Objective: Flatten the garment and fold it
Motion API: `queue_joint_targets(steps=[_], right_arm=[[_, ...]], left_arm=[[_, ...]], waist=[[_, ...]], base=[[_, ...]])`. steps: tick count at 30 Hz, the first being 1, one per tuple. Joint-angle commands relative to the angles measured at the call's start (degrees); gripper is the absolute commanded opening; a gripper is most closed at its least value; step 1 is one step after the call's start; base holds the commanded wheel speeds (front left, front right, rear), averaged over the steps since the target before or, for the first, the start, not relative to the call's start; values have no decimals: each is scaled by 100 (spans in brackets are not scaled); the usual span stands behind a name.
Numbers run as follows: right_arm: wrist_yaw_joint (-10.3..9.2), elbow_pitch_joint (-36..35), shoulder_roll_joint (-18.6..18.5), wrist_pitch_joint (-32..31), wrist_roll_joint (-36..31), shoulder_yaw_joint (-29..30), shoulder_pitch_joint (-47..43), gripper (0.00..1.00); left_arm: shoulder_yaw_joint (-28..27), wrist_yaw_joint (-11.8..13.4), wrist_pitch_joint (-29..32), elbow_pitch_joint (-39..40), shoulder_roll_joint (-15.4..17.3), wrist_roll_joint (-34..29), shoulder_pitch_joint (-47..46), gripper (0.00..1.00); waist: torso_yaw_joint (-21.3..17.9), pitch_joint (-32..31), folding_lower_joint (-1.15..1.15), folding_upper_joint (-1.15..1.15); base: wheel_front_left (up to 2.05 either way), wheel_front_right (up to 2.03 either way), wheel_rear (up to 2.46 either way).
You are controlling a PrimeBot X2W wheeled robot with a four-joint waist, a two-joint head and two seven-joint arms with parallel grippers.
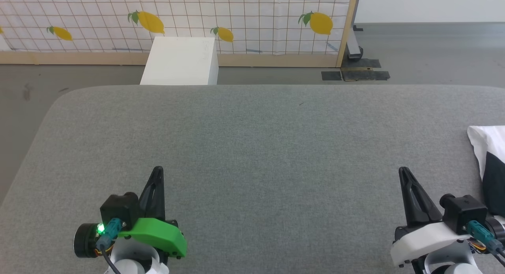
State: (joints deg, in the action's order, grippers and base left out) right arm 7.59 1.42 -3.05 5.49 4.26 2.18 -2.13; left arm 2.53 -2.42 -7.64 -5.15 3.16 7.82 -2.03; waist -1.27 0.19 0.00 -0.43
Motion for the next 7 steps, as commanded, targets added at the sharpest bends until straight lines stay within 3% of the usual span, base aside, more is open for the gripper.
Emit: queue_joint_targets(steps=[1,7], right_arm=[[-5,-33,8,-23,-47,-15,97,0],[-5,-43,9,-73,-83,-34,108,0]], left_arm=[[-25,33,34,35,-14,-110,100,0],[-46,53,103,80,-15,-174,109,0]], waist=[[3,-1,0,21],[15,-2,0,23]], base=[[0,0,0],[0,0,0]])
